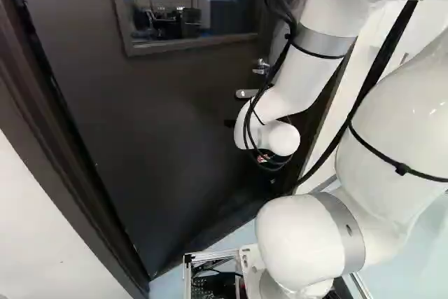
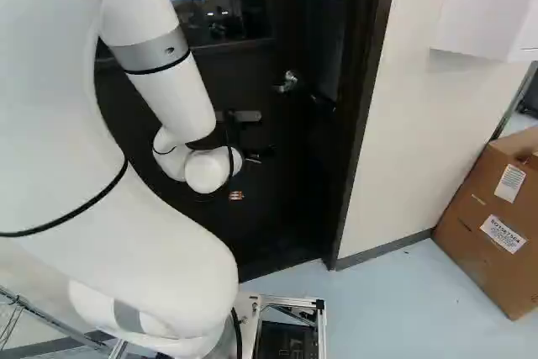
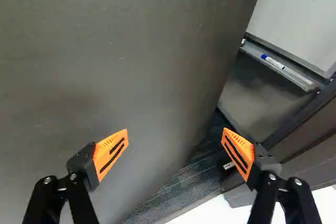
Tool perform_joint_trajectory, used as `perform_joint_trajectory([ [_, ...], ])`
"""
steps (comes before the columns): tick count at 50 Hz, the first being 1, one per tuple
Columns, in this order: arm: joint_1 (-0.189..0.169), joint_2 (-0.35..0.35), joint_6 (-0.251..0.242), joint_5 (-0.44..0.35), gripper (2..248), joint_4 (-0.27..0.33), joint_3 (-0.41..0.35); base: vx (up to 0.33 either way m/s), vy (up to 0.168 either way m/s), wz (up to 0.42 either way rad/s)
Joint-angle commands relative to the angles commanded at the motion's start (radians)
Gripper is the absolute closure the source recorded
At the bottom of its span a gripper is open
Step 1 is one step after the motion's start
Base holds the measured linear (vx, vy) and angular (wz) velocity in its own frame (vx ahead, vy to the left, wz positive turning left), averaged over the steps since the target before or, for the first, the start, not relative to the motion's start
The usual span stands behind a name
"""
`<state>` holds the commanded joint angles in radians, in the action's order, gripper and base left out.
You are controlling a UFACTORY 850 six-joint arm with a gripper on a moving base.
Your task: Open the door and move inside
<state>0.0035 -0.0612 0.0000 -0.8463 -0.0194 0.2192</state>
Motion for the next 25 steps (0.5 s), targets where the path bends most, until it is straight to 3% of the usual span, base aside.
perform_joint_trajectory([
  [25, 0.0, 0.012, 0.0, 0.0, 3, -0.004, 0.012, 0.003, 0.003, 0.001],
])
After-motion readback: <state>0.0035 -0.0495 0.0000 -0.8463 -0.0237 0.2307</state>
